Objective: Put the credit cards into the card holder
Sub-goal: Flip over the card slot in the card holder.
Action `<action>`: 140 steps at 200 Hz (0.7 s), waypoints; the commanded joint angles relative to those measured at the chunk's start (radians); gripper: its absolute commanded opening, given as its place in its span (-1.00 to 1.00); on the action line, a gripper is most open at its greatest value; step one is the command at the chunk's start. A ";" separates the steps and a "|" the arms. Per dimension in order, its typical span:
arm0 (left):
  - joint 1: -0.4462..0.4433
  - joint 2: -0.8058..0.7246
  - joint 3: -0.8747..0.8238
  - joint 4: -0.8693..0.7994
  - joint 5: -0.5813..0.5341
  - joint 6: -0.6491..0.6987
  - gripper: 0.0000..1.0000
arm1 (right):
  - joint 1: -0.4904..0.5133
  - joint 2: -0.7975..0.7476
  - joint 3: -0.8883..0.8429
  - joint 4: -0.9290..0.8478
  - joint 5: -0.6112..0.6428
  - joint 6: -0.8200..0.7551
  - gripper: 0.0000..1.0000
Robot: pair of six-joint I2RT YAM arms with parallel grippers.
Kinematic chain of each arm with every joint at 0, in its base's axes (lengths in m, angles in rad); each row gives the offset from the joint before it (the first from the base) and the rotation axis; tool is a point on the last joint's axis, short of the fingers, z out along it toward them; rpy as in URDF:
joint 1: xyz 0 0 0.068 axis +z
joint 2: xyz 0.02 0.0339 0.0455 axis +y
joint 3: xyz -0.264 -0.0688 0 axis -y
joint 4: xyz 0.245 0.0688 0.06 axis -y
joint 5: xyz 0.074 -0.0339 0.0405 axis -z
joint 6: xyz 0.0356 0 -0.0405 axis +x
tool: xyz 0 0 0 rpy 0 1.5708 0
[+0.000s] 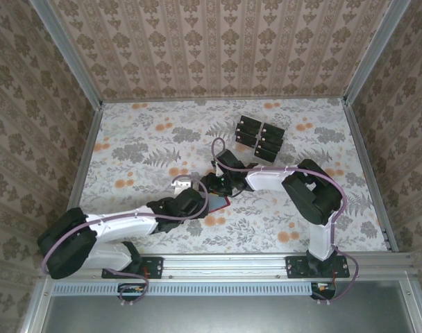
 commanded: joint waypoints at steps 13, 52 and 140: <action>-0.012 0.055 0.056 0.045 -0.052 -0.014 0.99 | 0.005 0.007 -0.027 0.003 -0.016 0.029 -0.02; -0.015 0.117 0.071 0.059 -0.055 -0.011 0.99 | 0.006 0.006 -0.035 0.010 -0.018 0.031 -0.02; -0.023 0.191 0.032 0.052 -0.063 -0.080 1.00 | -0.016 -0.083 -0.034 -0.007 -0.012 -0.007 -0.01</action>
